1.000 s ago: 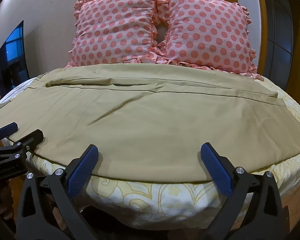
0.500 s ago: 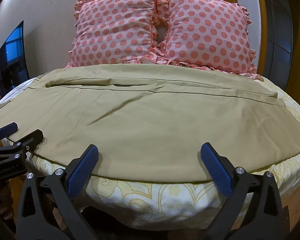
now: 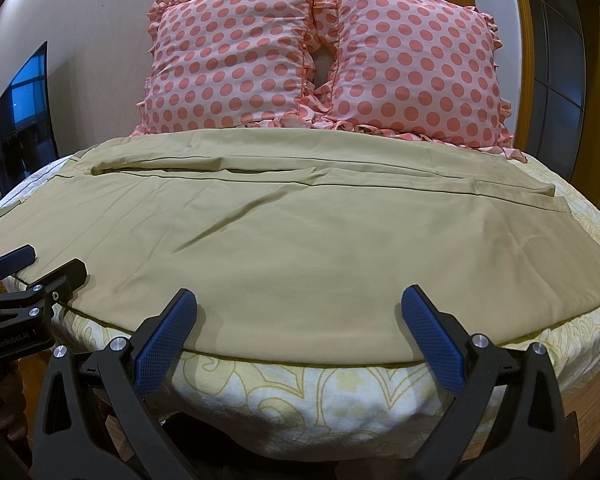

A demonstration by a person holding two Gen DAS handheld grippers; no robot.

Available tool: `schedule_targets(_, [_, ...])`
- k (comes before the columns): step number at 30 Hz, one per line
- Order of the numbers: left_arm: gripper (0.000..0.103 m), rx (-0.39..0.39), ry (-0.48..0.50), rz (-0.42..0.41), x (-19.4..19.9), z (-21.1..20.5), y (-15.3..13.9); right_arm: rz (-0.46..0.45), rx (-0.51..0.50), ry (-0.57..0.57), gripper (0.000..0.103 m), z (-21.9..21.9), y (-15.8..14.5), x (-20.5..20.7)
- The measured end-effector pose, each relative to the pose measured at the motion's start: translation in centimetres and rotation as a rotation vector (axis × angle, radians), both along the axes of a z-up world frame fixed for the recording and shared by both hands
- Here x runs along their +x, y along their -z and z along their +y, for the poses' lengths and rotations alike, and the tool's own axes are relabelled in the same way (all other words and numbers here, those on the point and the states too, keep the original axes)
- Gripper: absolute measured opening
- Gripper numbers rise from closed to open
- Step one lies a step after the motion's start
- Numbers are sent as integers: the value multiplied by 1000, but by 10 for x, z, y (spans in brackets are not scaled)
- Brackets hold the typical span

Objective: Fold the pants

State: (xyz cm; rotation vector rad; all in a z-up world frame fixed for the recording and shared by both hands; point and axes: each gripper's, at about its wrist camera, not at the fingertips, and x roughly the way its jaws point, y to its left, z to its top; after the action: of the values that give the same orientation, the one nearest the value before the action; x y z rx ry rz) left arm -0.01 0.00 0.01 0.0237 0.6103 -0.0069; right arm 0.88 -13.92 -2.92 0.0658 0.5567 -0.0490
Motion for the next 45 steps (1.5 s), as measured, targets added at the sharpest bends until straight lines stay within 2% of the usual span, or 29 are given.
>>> schedule_targets(45, [101,0,0,-3,0,0,0,-11,1,3,102,3,1,-1])
